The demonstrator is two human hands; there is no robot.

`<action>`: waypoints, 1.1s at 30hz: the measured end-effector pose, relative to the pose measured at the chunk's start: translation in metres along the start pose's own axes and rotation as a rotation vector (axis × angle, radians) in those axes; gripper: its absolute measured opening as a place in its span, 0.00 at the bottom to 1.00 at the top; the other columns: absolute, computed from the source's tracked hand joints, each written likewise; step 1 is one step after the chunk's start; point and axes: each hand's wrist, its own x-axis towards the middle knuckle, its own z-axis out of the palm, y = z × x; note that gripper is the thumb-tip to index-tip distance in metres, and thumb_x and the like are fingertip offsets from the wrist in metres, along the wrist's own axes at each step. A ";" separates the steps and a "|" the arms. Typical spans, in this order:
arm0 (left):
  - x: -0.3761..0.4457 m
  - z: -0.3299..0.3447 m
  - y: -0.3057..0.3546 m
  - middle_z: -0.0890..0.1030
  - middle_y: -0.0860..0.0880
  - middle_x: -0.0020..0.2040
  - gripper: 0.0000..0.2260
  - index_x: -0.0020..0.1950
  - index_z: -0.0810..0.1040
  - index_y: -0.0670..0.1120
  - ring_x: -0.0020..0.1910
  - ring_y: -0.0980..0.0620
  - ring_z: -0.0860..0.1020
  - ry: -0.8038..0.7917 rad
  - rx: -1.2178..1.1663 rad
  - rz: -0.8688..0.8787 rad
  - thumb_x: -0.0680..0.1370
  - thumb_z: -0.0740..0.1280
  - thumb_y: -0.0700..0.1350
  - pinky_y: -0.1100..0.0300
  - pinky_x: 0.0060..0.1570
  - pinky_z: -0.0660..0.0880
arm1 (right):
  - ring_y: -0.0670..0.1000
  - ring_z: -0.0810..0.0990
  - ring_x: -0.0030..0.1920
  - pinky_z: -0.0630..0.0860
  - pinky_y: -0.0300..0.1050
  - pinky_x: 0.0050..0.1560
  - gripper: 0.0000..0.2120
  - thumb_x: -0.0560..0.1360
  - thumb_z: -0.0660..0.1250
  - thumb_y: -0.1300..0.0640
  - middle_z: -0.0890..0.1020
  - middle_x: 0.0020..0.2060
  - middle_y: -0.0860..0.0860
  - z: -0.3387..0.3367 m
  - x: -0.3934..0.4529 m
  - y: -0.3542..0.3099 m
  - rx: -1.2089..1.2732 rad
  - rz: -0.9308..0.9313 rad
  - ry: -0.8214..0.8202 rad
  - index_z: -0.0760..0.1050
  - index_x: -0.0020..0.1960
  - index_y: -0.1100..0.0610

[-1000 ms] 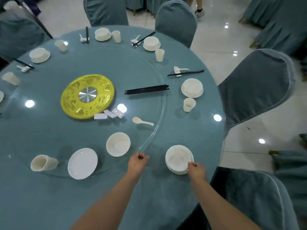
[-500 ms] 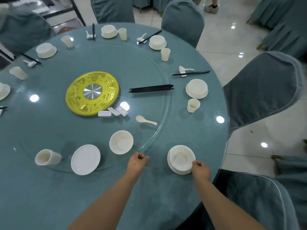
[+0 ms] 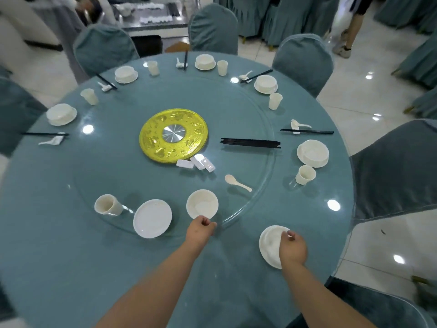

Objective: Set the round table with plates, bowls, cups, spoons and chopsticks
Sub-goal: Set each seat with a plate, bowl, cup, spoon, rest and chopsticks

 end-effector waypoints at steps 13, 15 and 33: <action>0.010 -0.149 -0.022 0.81 0.48 0.40 0.04 0.45 0.76 0.44 0.44 0.45 0.83 0.265 -0.124 -0.006 0.75 0.68 0.44 0.52 0.48 0.78 | 0.54 0.79 0.48 0.74 0.45 0.53 0.09 0.77 0.65 0.59 0.83 0.48 0.55 0.131 -0.095 -0.108 -0.038 -0.390 -0.396 0.79 0.54 0.60; 0.015 -0.175 -0.029 0.82 0.48 0.43 0.05 0.47 0.77 0.44 0.45 0.46 0.83 0.314 -0.090 0.001 0.75 0.68 0.45 0.52 0.49 0.77 | 0.56 0.79 0.50 0.75 0.48 0.56 0.09 0.77 0.65 0.58 0.82 0.49 0.55 0.150 -0.112 -0.116 -0.044 -0.409 -0.443 0.79 0.56 0.60; 0.102 -0.289 -0.033 0.66 0.41 0.67 0.34 0.70 0.66 0.45 0.66 0.38 0.68 0.431 0.537 -0.218 0.70 0.71 0.59 0.50 0.64 0.68 | 0.50 0.79 0.47 0.70 0.41 0.50 0.10 0.77 0.66 0.51 0.81 0.46 0.48 0.220 -0.146 -0.131 -0.197 -0.417 -0.592 0.78 0.56 0.53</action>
